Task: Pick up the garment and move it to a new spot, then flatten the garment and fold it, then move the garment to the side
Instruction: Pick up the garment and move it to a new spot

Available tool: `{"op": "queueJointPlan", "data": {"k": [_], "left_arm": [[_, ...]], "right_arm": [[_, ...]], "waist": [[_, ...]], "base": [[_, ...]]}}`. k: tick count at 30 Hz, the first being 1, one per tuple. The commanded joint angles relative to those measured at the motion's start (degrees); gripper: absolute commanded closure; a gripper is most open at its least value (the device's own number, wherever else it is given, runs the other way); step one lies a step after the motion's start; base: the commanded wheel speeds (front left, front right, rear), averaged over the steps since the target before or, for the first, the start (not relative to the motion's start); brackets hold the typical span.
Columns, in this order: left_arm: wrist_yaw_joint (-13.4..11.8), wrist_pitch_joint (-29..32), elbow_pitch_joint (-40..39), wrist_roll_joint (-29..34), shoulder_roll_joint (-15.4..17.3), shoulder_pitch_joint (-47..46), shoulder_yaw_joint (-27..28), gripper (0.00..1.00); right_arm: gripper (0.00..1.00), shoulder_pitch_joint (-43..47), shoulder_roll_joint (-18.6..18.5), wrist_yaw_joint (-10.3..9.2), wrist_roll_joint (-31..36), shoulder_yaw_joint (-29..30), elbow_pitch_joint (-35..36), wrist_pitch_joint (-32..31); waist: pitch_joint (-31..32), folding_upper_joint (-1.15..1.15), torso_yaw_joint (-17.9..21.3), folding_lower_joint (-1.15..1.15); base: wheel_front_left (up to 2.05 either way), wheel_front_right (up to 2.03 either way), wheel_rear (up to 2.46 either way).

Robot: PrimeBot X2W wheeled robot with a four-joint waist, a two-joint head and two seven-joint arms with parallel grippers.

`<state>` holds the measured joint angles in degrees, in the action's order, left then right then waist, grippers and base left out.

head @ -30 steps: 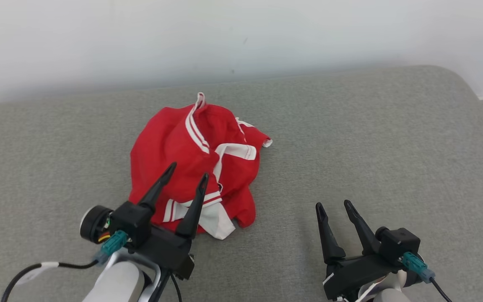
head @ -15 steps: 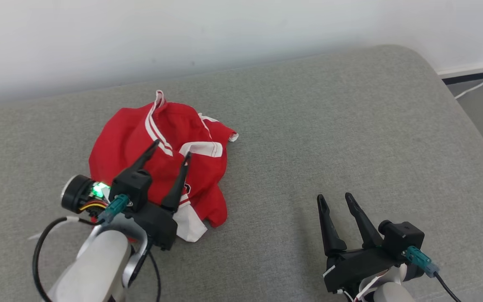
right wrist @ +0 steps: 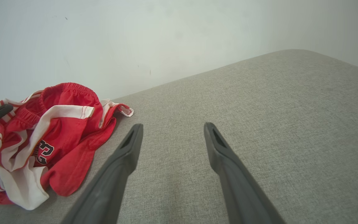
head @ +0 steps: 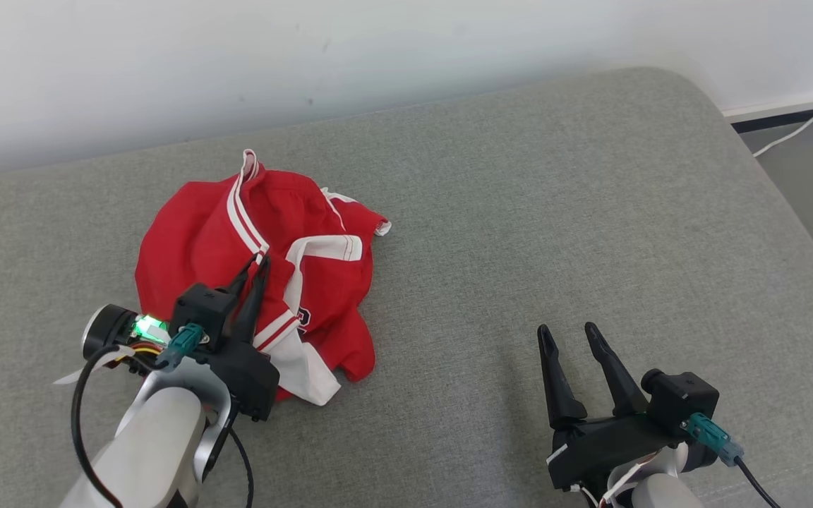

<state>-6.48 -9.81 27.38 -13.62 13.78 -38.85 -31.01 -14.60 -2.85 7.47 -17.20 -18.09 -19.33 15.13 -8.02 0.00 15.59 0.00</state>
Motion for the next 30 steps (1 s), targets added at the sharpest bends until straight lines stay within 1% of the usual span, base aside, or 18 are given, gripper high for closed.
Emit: {"op": "queueJointPlan", "data": {"k": [1,6,11,14,20,23,30], "left_arm": [[0.1,-0.5,0.7,-0.4,0.2,-0.4,0.1,1.00],[0.8,-1.8,0.2,-1.4,-0.4,-1.1,0.4,1.00],[3.4,-2.3,-3.8,-2.3,-1.0,-4.0,-0.3,1.00],[5.1,-1.0,-6.3,-2.6,-1.3,-7.3,-0.8,1.00],[8.0,2.4,-10.2,-2.0,0.0,-15.4,-1.0,1.00],[9.7,4.5,-11.1,-3.1,0.2,-19.3,-0.6,1.00],[12.1,8.4,-10.8,-4.3,1.7,-29.7,0.1,1.00]], "right_arm": [[0.00,0.4,-0.1,0.04,-0.1,0.1,0.1,0.1],[0.00,0.9,-0.1,0.04,0.4,0.5,0.3,0.1],[0.00,1.3,-0.1,0.04,0.6,0.8,0.1,0.1],[0.00,1.2,-0.1,0.04,0.3,0.5,-0.1,0.1],[0.00,1.2,-0.1,0.04,-0.1,0.0,-0.4,0.1],[0.00,1.3,-0.1,0.04,-0.6,-0.1,-0.4,0.1],[0.00,1.7,-0.1,0.04,-1.7,-0.2,-0.5,0.1]], "waist": [[0.2,0.00,-0.4,0.00],[0.6,0.00,-1.7,0.00],[1.3,0.00,-3.6,0.00],[1.8,0.00,-4.6,0.00],[2.7,0.00,-5.1,0.00],[2.8,0.00,-4.9,0.00],[2.7,0.00,-3.7,0.00]], "base": [[0.00,0.00,0.00],[0.00,0.00,0.00],[0.00,0.00,0.00],[0.00,0.00,0.00],[0.00,0.00,0.00],[0.00,0.00,0.00],[0.00,0.00,0.00]]}}
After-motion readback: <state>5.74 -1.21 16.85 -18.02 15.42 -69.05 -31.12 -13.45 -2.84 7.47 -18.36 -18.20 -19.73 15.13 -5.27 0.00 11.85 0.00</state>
